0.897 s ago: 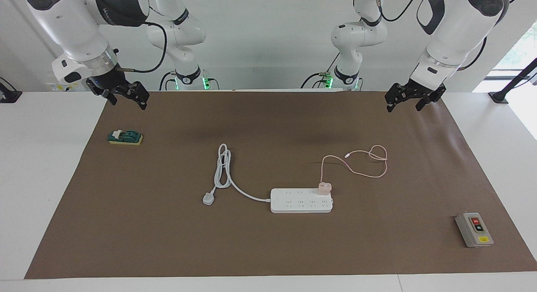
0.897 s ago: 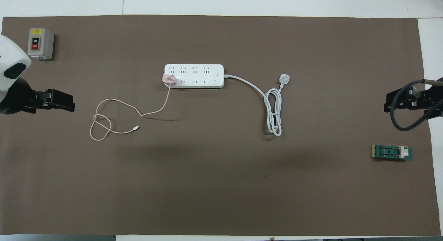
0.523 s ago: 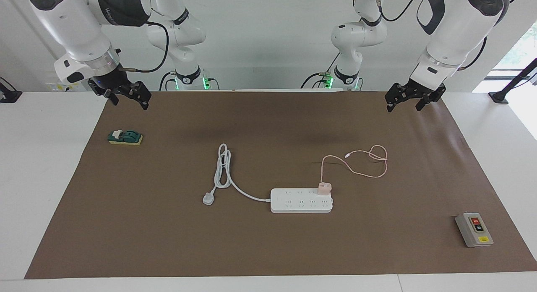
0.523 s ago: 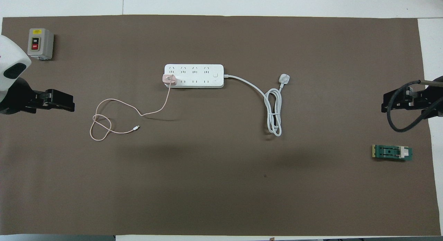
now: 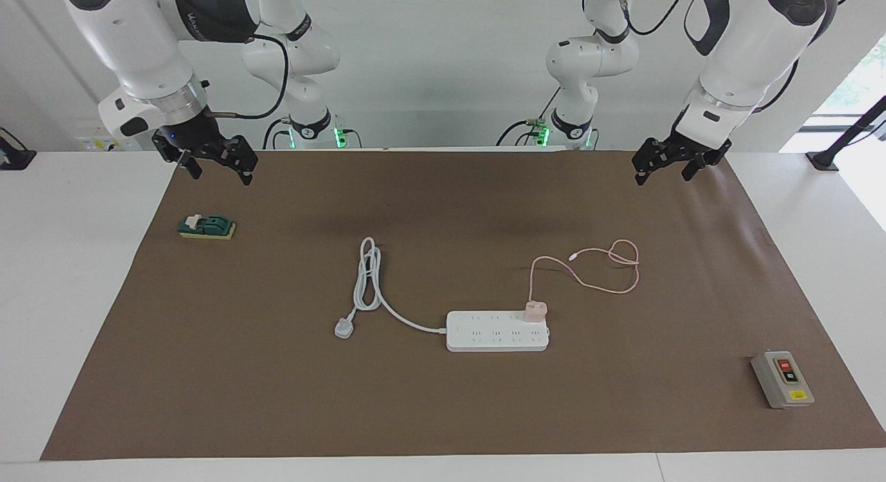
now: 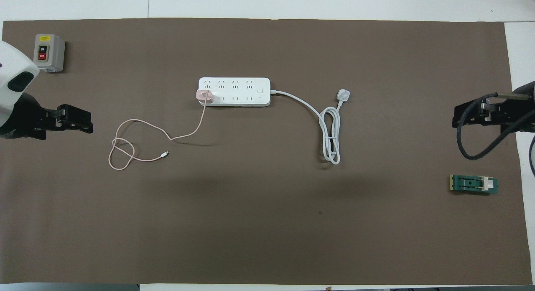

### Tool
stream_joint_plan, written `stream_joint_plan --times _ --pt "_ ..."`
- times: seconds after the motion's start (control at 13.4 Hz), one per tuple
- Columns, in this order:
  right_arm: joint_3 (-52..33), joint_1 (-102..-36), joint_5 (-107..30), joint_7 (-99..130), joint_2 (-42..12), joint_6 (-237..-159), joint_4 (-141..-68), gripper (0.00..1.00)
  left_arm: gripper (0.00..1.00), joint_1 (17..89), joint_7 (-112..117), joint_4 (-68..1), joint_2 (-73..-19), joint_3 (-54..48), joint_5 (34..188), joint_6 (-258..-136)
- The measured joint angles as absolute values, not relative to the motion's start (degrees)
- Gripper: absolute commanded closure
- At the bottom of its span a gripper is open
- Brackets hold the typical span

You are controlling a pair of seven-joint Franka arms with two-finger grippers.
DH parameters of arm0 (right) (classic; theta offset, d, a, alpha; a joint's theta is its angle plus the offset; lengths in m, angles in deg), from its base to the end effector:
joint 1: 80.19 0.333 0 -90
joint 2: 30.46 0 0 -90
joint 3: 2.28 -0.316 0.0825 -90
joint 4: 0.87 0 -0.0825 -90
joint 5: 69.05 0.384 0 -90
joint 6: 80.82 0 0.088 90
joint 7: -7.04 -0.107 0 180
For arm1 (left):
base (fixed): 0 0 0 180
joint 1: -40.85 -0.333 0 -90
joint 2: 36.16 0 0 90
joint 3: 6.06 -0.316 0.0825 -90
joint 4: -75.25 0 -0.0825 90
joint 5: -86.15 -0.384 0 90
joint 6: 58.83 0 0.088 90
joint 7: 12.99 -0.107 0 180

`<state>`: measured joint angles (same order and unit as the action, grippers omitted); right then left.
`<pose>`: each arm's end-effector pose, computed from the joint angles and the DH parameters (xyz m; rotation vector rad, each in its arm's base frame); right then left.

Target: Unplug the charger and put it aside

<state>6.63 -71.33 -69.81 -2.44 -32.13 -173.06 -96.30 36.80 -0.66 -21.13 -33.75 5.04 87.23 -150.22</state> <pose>0.5471 -0.0030 0.5989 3.1197 -0.2588 -0.0408 0.5366 -0.0704 0.5966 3.1344 0.1465 -0.0737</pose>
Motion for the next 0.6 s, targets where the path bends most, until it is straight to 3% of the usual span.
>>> stream_joint_plan --times 0.22,0.6 --pt "6.8 -71.7 -69.8 -2.4 -32.1 -176.8 -96.3 0.00 0.00 36.8 5.6 -18.0 -35.4 5.2 87.2 -150.2" --pt "6.9 -71.2 -68.0 -16.2 -31.1 -175.4 -97.1 0.00 0.00 38.3 21.6 -15.8 -40.3 5.6 86.6 -150.2"
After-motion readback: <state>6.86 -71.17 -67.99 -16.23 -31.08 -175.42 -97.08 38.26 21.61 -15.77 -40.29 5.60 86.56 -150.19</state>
